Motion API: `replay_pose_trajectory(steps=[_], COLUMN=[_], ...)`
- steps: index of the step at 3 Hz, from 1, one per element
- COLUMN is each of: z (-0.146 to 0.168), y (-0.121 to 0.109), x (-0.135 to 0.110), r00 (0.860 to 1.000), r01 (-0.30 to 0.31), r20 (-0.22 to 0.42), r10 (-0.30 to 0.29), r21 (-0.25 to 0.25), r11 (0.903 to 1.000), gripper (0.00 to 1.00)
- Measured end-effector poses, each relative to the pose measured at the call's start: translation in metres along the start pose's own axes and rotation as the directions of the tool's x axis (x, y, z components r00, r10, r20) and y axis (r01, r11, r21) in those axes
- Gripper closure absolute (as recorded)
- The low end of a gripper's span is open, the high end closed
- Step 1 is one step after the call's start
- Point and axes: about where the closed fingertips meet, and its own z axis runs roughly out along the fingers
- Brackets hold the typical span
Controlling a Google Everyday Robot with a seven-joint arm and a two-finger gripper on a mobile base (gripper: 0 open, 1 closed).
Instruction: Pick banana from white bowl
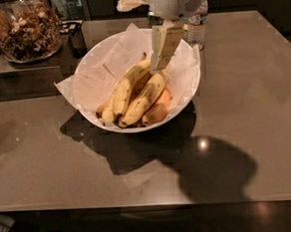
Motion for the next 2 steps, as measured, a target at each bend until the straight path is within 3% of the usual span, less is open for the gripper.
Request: replay_pose_trajectory(steps=[2], z=[0.029], y=[0.014], x=[0.008], r00=[0.998], r01=[-0.047], r20=[0.041], r10=[0.050], r21=[-0.067], r11=[0.9966], gripper=[0.17])
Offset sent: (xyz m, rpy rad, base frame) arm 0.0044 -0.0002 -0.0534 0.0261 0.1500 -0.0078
